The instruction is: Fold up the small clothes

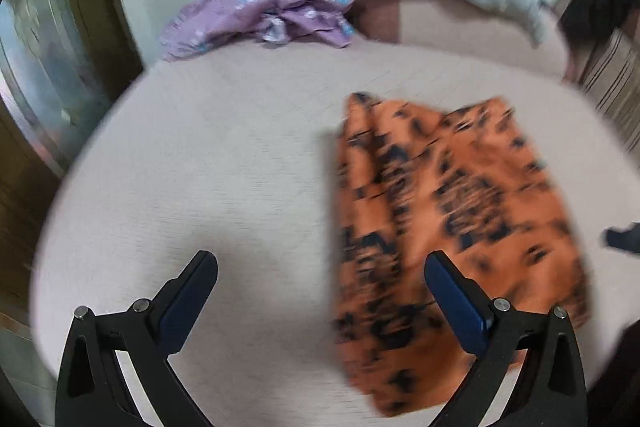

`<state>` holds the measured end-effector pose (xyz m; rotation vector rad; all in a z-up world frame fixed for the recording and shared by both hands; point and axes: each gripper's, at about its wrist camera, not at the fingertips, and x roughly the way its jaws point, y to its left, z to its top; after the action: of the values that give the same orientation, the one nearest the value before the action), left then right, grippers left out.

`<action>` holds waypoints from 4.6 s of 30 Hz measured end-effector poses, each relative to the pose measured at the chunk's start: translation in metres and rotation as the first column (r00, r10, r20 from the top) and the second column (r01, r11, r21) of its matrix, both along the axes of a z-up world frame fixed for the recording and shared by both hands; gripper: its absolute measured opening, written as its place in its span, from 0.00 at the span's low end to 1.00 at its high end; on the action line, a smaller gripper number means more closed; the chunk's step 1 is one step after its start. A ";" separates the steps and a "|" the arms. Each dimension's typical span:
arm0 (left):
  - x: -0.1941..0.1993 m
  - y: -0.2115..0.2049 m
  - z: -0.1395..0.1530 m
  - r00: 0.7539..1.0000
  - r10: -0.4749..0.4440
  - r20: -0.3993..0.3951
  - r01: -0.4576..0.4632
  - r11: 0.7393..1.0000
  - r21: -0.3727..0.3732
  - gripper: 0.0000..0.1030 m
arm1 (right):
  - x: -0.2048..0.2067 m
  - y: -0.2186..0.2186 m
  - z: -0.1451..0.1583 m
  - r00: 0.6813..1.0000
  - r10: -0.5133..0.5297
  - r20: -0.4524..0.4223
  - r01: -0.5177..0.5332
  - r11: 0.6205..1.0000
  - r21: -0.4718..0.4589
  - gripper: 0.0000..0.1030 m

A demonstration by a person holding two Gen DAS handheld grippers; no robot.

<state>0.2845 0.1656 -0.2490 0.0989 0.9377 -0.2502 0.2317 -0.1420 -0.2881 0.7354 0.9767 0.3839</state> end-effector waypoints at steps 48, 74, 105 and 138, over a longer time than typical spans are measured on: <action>0.018 -0.067 -0.031 0.992 -0.044 -0.119 0.051 0.997 0.058 1.00 | 0.044 -0.023 -0.079 0.970 -0.062 -0.235 0.111 0.973 0.201 0.78; 0.009 -0.059 -0.042 0.981 -0.035 -0.190 0.008 0.990 -0.140 0.53 | 0.052 0.029 -0.067 0.995 -0.055 -0.087 0.058 0.998 0.033 0.50; 0.009 -0.072 -0.045 0.990 -0.035 -0.135 0.036 0.999 0.009 0.80 | 0.091 0.036 -0.031 1.000 0.007 -0.019 -0.011 0.978 -0.210 0.63; -0.025 -0.026 -0.039 0.996 -0.006 -0.092 0.014 0.996 0.091 1.00 | 0.204 0.149 -0.024 0.963 0.230 -0.143 -0.254 0.949 -0.187 0.43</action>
<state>0.2592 0.1396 -0.2875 0.1774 1.0406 -0.2227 0.4360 0.0067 -0.3121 0.4557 1.2065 0.4495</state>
